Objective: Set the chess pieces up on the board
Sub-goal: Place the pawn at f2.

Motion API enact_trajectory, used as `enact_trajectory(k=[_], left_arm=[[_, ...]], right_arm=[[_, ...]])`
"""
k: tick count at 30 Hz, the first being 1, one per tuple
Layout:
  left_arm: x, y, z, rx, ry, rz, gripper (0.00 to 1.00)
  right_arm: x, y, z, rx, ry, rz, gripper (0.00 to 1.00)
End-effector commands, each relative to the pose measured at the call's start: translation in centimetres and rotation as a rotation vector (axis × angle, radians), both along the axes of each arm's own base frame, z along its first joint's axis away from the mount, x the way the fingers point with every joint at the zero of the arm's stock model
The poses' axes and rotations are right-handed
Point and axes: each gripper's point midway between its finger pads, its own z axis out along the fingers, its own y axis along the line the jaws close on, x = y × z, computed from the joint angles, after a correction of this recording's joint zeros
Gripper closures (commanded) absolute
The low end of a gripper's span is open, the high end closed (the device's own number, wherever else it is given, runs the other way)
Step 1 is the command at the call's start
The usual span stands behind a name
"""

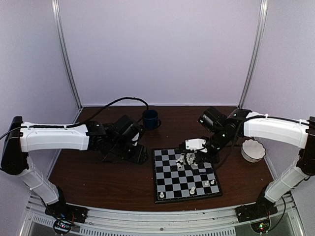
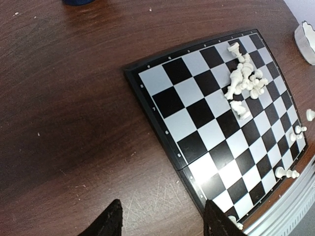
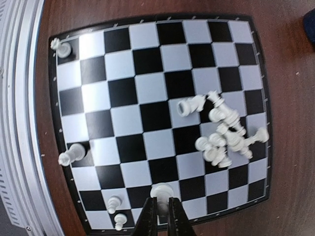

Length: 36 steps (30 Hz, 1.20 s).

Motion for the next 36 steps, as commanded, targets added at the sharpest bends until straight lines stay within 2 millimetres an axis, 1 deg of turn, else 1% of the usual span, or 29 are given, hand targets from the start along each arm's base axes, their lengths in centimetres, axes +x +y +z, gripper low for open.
enact_trajectory(k=[1,5,10,15,19,25,36], left_arm=[[0.3,-1.1,1.0,-0.026,-0.019,-0.017,0.44],[0.4,-1.3,1.1,-0.028,-0.019,-0.016,0.44],[0.7,-2.0,0.8,-0.028,-0.009,-0.018,0.44],[0.8,-2.6,0.9,-0.033,-0.005,-0.027,0.44],[0.8,-2.5,0.9,-0.031,-0.005,-0.026,0.44],[0.6,-2.3,0.4,-0.024,0.003,-0.021,0.44],[0.7,-2.3,0.1,-0.021,0.002,-0.022,0.44]], right_arm=[[-3.0,-2.3,-2.1,-0.053,0.037,0.029,0.94],[-4.9,-3.3,-3.2,-0.047,0.052,0.062,0.94],[-6.1,-3.1,-4.7,-0.061,0.05,0.095,0.93],[-6.3,-2.7,-5.9,-0.096,0.037,0.13,0.93],[-6.2,-2.3,-6.3,-0.11,0.028,0.143,0.93],[-6.0,-2.0,-7.3,-0.141,0.035,0.145,0.93],[-5.7,-1.5,-7.6,-0.152,0.022,0.142,0.93]])
